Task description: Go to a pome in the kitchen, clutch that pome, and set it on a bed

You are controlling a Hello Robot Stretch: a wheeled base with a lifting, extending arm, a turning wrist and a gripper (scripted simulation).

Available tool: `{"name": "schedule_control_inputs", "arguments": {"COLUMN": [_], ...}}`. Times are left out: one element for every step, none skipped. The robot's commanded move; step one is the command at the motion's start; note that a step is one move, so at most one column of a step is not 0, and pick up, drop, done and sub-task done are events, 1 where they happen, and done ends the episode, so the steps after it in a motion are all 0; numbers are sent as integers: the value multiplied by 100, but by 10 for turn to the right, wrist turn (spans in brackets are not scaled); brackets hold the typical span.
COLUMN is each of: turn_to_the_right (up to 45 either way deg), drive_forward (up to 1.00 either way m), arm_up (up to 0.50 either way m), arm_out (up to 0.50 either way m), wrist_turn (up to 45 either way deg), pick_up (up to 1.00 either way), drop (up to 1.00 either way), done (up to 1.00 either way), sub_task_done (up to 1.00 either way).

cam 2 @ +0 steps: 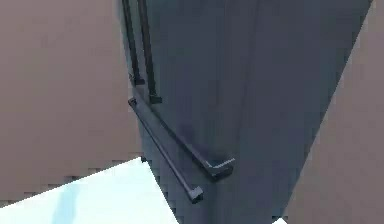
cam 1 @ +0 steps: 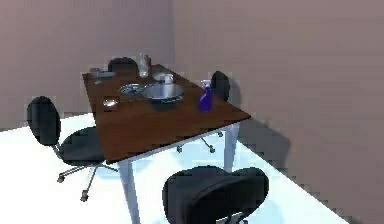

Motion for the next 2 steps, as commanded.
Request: {"name": "schedule_control_inputs", "arguments": {"turn_to_the_right": [-450, -450], "drive_forward": [0, 0], "arm_up": [0, 0], "arm_out": [0, 0], "wrist_turn": [0, 0], "pick_up": [0, 0], "drop": [0, 0], "done": [0, 0], "sub_task_done": [0, 0]}}
